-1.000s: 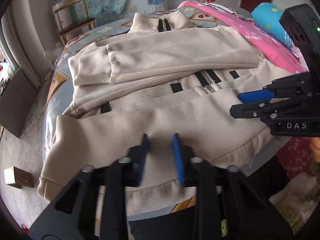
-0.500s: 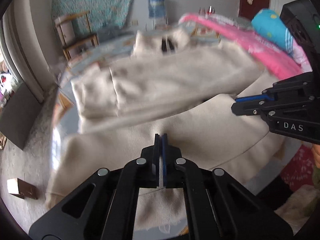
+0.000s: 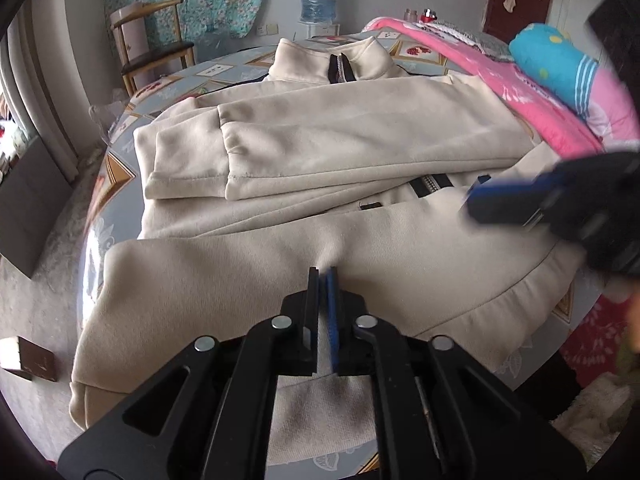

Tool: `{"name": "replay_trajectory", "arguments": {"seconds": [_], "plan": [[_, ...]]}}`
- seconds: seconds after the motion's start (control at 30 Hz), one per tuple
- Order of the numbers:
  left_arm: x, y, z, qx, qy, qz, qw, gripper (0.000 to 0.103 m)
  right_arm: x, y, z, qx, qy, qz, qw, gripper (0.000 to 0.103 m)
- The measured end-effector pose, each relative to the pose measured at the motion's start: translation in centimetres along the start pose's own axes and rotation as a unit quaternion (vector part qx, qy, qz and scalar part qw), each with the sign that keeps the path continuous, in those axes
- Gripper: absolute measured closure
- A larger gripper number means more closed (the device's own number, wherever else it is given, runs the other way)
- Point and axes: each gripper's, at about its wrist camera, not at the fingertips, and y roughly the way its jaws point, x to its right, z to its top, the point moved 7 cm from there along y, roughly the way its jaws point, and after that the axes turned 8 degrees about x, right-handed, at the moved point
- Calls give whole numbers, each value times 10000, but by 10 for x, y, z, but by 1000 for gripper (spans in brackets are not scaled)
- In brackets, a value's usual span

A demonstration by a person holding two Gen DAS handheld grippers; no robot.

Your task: Fold large clothes

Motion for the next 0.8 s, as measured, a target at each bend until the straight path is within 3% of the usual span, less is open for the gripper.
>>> {"name": "replay_trajectory", "arguments": {"seconds": [0.03, 0.13, 0.27, 0.37, 0.5, 0.6, 0.7, 0.8], "plan": [[-2, -2, 0, 1, -84, -68, 9999, 97, 3, 13, -7, -189, 51, -52, 9998, 96], [-20, -20, -3, 54, -376, -100, 9992, 95, 7, 8, -6, -99, 199, 50, 9997, 96], [-65, -32, -28, -113, -812, 249, 9963, 95, 12, 8, -9, -76, 515, 284, 9982, 96], [-97, -45, -35, -29, -1309, 247, 9911, 100, 13, 7, -9, -90, 548, 317, 9980, 96], [-124, -61, -40, 117, -1596, 408, 9863, 100, 12, 8, -10, -75, 527, 297, 9981, 96], [-140, -68, -41, 118, -1518, 912, 9841, 95, 12, 9, -10, -72, 558, 301, 9980, 96], [-149, -76, -30, 347, -1890, 619, 9794, 95, 11, 10, -9, -75, 519, 271, 9983, 96], [-134, -80, -11, 588, -1749, 208, 9826, 94, 11, 11, -9, -74, 500, 230, 9985, 96]]}}
